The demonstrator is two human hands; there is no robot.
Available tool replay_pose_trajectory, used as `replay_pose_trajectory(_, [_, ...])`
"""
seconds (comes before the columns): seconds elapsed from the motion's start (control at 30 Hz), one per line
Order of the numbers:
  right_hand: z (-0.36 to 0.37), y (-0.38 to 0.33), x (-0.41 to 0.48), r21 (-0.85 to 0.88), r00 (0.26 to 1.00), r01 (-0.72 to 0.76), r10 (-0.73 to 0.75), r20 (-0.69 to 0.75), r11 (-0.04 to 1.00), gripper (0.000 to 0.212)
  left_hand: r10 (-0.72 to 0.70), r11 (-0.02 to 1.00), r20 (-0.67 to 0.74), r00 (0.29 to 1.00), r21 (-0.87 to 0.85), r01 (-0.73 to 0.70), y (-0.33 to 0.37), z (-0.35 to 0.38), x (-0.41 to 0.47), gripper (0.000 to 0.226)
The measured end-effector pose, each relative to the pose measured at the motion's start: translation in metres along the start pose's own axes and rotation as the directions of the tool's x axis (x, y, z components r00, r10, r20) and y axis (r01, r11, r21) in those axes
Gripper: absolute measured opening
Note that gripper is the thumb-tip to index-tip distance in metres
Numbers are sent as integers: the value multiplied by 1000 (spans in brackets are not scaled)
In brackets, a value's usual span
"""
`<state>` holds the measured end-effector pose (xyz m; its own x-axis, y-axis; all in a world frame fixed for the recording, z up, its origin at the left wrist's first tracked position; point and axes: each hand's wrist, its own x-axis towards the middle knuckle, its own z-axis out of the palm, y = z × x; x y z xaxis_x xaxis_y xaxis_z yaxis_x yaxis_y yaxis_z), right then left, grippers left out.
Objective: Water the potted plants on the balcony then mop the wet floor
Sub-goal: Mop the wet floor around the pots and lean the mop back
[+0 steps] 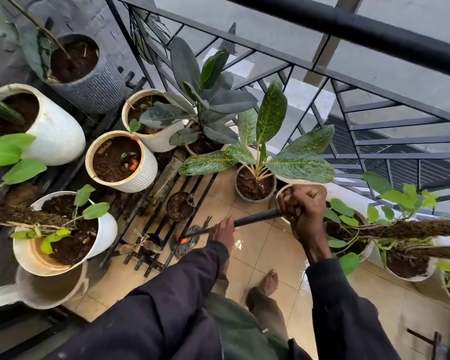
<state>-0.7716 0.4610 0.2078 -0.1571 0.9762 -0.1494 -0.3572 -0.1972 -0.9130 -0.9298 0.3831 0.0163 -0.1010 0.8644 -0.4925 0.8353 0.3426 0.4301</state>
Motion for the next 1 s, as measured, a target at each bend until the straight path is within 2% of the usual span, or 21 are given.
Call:
replay_pose_trajectory(0.13, [1, -4, -8, 48, 999, 5, -7, 43, 999, 51, 12, 999, 23, 1000, -30, -11, -4, 7, -12, 21])
replay_pose_trajectory(0.5, [9, -63, 21, -105, 962, 272, -268, 47, 957, 57, 171, 974, -210, 963, -115, -198, 74, -45, 58, 26])
replay_pose_trajectory(0.63, [22, -67, 41, -202, 932, 360, -363, 24, 911, 40, 192, 947, -291, 937, -193, -255, 101, -67, 106, 35])
replay_pose_trajectory(0.73, [28, -52, 61, -422, 916, 330, -394, -72, 845, 31, 177, 937, -242, 954, -254, -238, 107, -74, 136, 38])
replay_pose_trajectory(0.8, [29, -41, 70, -487, 915, 293, -390, -108, 823, 33, 183, 935, -190, 965, -269, -231, 101, -73, 145, 32])
replay_pose_trajectory(0.9, [35, -40, 79, -477, 920, 281, -375, -113, 833, 33, 163, 928, -182, 970, -307, -214, 96, -72, 148, 27])
replay_pose_trajectory(1.0, [44, -53, 88, -357, 941, 271, -325, -99, 894, 27, 130, 928, -188, 974, -321, -186, 100, -78, 141, 23])
